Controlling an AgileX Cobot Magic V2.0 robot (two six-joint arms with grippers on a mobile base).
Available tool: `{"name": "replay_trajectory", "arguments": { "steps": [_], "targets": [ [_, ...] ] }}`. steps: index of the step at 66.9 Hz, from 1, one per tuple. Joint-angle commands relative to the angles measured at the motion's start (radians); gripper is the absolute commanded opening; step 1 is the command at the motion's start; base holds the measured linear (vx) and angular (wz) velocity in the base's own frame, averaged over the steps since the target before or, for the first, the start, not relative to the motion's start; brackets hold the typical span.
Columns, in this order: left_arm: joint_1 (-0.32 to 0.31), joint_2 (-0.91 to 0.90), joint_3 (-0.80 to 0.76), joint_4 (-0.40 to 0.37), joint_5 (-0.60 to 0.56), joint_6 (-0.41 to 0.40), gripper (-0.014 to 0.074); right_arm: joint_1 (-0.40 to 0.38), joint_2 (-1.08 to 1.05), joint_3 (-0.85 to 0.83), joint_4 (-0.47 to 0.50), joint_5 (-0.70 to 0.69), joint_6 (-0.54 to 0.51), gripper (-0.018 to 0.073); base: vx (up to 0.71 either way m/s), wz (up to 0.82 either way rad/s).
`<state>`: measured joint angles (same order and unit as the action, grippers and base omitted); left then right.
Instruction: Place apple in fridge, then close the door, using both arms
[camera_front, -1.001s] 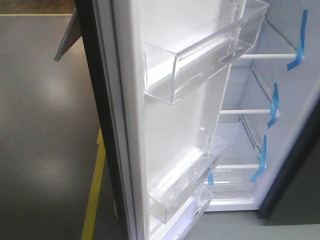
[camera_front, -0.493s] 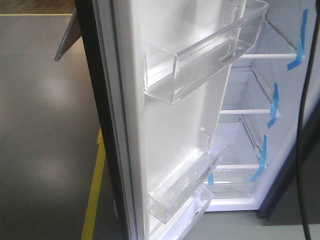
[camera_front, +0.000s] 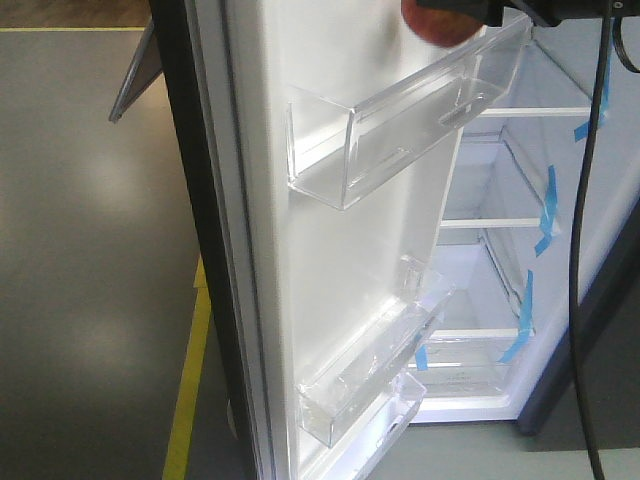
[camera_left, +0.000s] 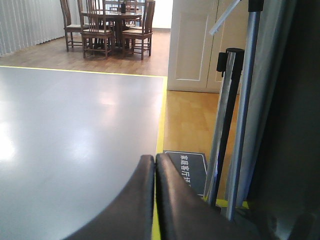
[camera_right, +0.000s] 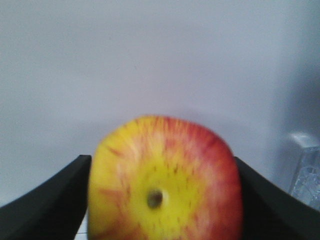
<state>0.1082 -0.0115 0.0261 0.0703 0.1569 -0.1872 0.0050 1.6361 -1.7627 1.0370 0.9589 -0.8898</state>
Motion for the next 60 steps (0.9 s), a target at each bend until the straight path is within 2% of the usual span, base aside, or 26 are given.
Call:
{"name": "replay_trajectory", "arguments": {
  "steps": [1, 15, 27, 38, 44, 51, 60],
  "targets": [
    [-0.003, -0.016, 0.027, -0.007, -0.073, -0.001, -0.0006, -0.002, -0.043, -0.034, 0.036, -0.043, -0.007, 0.0622, 0.0, 0.0],
    [-0.003, -0.016, 0.027, -0.007, -0.073, -0.001, -0.0006, -0.002, -0.043, -0.034, 0.043, -0.062, -0.007, 0.0625, 0.0, 0.0],
    [-0.003, -0.016, 0.027, -0.007, -0.073, -0.001, -0.0006, -0.003, -0.073, -0.034, 0.052, -0.065, -0.007, 0.054, 0.0, 0.0],
    [-0.003, -0.016, 0.027, -0.007, -0.085, -0.005, -0.0006, -0.005, -0.136, -0.034, 0.046, -0.076, 0.004, 0.0351, 0.0, 0.0],
    [-0.003, -0.016, 0.027, -0.015, -0.113, -0.012, -0.0006, -0.005, -0.172, -0.034, 0.021, -0.065, 0.006, 0.0182, 0.0, 0.0],
    [-0.003, -0.016, 0.025, -0.07, -0.142, -0.012, -0.0006, -0.005, -0.211, -0.034, -0.016, -0.031, 0.012, -0.0017, 0.0, 0.0],
    [-0.003, -0.016, 0.02, -0.186, -0.192, -0.012, -0.0006, -0.005, -0.249, -0.034, -0.101, 0.041, 0.077, -0.0004, 0.0, 0.0]
  ]
}}
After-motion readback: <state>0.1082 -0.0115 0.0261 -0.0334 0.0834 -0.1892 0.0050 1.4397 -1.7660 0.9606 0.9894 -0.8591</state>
